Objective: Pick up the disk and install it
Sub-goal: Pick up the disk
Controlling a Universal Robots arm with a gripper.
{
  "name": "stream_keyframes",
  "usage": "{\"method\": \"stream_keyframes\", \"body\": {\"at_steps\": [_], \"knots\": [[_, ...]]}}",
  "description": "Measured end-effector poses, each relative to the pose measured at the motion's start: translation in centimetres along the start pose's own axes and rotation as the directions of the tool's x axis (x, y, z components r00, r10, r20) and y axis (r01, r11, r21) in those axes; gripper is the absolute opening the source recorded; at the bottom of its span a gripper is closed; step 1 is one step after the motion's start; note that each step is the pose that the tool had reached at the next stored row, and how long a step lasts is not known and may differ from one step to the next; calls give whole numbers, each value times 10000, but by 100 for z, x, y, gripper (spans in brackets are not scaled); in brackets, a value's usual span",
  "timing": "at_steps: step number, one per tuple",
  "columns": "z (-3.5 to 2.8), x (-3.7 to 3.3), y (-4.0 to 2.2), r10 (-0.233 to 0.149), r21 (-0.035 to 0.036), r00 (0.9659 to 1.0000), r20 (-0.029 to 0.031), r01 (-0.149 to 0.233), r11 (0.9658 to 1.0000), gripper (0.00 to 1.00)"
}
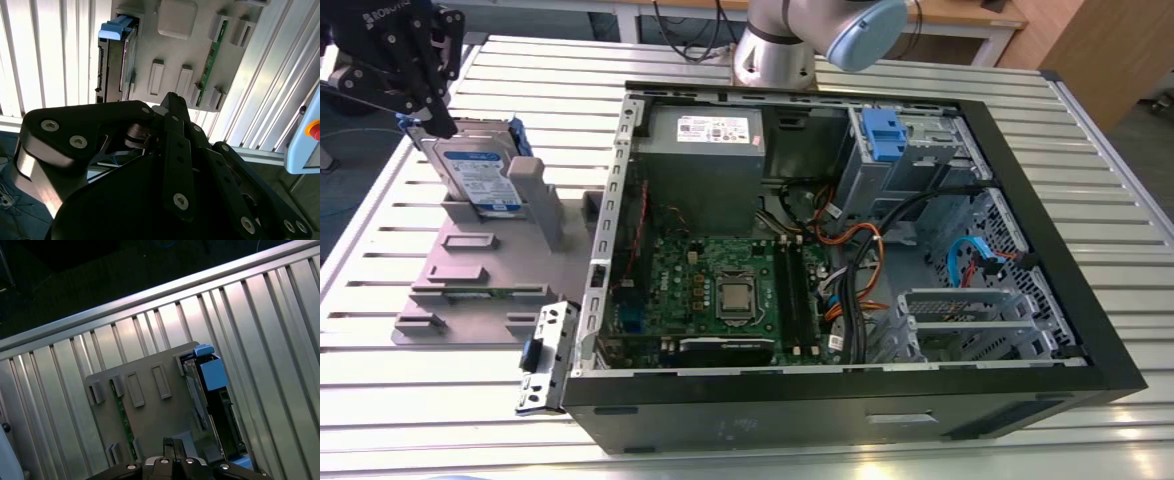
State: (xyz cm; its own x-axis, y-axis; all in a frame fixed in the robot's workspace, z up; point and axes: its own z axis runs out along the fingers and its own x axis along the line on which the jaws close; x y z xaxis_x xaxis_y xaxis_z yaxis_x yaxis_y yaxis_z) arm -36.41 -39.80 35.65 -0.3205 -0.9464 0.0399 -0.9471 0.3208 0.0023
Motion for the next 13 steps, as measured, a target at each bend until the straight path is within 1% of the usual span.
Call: {"method": "stream_keyframes", "body": {"at_steps": [13], "knots": [[0, 0, 0, -92, 7, 10000, -11, 92, 10000, 11]]}}
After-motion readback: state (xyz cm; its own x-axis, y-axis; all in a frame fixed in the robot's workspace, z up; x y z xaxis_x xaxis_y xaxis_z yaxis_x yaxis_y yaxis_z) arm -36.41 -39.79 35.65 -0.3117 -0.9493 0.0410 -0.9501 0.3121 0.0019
